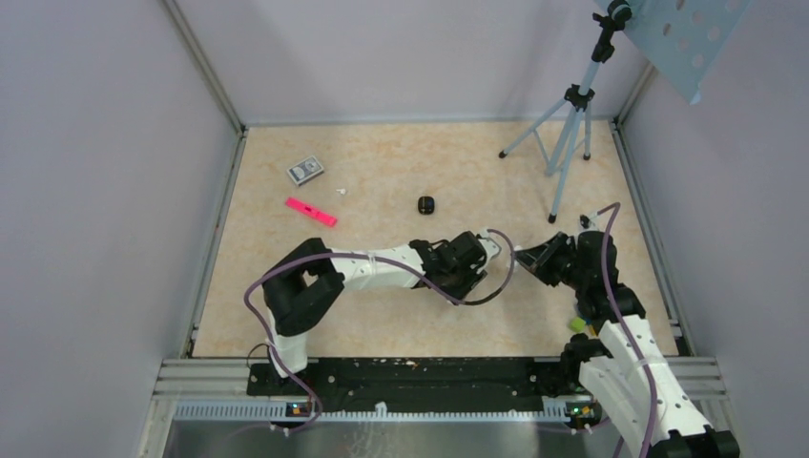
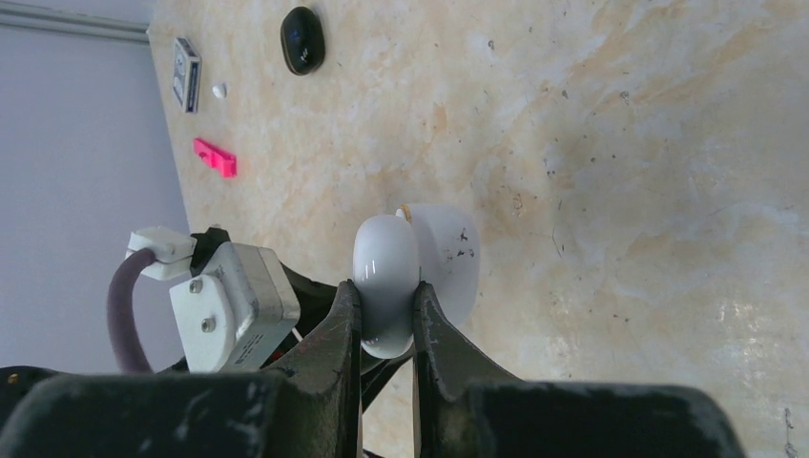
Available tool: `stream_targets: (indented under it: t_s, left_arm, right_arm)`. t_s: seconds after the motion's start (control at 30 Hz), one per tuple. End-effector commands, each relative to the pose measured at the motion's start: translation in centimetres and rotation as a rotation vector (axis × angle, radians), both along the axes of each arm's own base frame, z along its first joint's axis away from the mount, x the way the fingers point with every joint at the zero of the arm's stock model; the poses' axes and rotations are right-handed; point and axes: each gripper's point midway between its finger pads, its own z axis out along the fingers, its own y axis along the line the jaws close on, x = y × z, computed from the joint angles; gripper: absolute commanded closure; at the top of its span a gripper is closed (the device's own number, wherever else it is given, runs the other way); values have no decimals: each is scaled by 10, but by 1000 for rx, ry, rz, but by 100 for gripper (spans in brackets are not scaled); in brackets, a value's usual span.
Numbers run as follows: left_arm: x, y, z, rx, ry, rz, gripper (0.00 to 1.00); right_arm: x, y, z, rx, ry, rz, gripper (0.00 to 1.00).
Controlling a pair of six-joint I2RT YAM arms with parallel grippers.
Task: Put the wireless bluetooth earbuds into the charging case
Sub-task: Pick up the right earbud from the center of the board.
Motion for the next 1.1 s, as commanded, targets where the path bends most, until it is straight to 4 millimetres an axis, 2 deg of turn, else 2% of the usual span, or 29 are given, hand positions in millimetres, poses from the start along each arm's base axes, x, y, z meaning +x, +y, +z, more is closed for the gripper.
stream_targets:
  t_s: [0.0, 0.23, 0.4, 0.57, 0.63, 0.7, 0.77, 1.0, 1.07]
  left_arm:
    - [4, -12, 13, -4, -42, -34, 54]
    - [-17, -9, 4, 14, 18, -86, 57]
    - [-19, -6, -4, 49, 28, -77, 63]
    - [-21, -5, -7, 62, 42, -69, 61]
    - [-15, -1, -9, 85, 14, -43, 59]
    - [-15, 0, -11, 89, 10, -37, 61]
    - [-16, -1, -10, 79, 11, -38, 71]
    - [-15, -2, -7, 78, 3, -35, 74]
    - [-16, -3, -5, 76, 3, -37, 79]
  right_arm:
    - [4, -1, 12, -1, -41, 4, 100]
    - [6, -1, 13, -2, -45, 4, 100]
    - [7, 0, 13, 5, -45, 5, 100]
    - [7, 0, 15, 3, -49, 8, 100]
    - [8, 1, 16, 6, -52, 9, 100]
    - [8, 1, 17, 7, -54, 8, 100]
    - [8, 1, 17, 8, -54, 8, 100]
    - [9, 1, 19, 10, -57, 10, 100]
    - [8, 1, 19, 10, -57, 10, 100]
